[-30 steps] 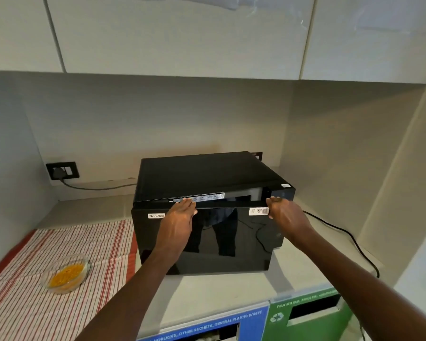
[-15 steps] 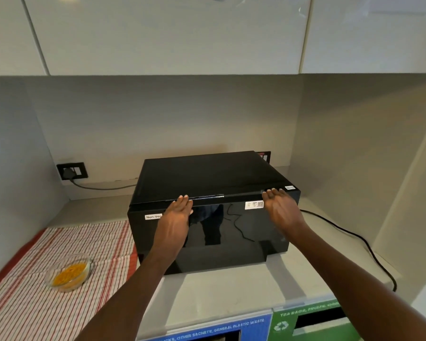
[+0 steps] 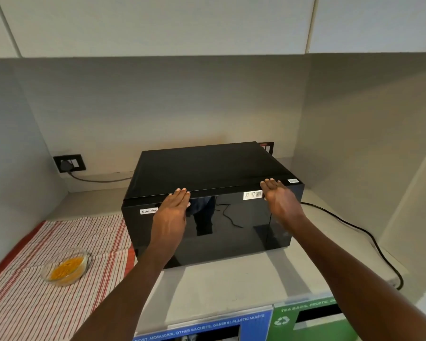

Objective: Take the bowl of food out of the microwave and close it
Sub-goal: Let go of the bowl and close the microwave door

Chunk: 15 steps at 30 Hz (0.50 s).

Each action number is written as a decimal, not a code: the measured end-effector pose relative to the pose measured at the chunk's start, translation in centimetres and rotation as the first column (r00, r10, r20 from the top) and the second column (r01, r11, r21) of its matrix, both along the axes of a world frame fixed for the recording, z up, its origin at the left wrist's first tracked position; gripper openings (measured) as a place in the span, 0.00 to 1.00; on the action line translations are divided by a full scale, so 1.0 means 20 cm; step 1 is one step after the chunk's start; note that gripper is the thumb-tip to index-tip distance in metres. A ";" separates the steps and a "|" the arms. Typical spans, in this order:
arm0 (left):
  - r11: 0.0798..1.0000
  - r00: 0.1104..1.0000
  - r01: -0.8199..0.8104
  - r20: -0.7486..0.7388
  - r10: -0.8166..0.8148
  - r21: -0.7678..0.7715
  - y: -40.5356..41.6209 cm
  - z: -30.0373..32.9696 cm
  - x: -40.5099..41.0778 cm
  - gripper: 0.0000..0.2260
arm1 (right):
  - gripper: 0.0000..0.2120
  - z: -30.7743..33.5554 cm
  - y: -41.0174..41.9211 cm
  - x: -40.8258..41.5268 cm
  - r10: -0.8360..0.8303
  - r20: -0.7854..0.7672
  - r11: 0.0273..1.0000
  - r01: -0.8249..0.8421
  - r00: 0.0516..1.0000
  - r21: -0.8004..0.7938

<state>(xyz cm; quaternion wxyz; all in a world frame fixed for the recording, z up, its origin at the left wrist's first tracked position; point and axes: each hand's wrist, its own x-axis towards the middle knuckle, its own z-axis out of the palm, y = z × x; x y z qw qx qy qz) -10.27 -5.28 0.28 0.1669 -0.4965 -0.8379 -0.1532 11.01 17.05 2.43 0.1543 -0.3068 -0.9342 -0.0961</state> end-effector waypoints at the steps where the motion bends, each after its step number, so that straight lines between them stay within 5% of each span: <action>1: 1.000 1.000 0.002 -0.008 -0.002 0.023 0.00 -0.01 0.00 0.28 | 0.33 -0.01 0.00 0.00 0.005 -0.025 1.000 -0.005 1.000 0.006; 10: 0.983 1.000 0.019 0.011 -0.021 0.181 0.00 -0.05 0.02 0.26 | 0.32 -0.04 0.00 0.01 0.015 -0.110 0.999 -0.010 0.994 0.048; 15: 0.998 0.998 -0.026 0.060 0.023 0.063 0.02 -0.04 0.00 0.30 | 0.32 -0.03 -0.02 0.01 -0.018 -0.068 0.999 0.022 0.998 0.049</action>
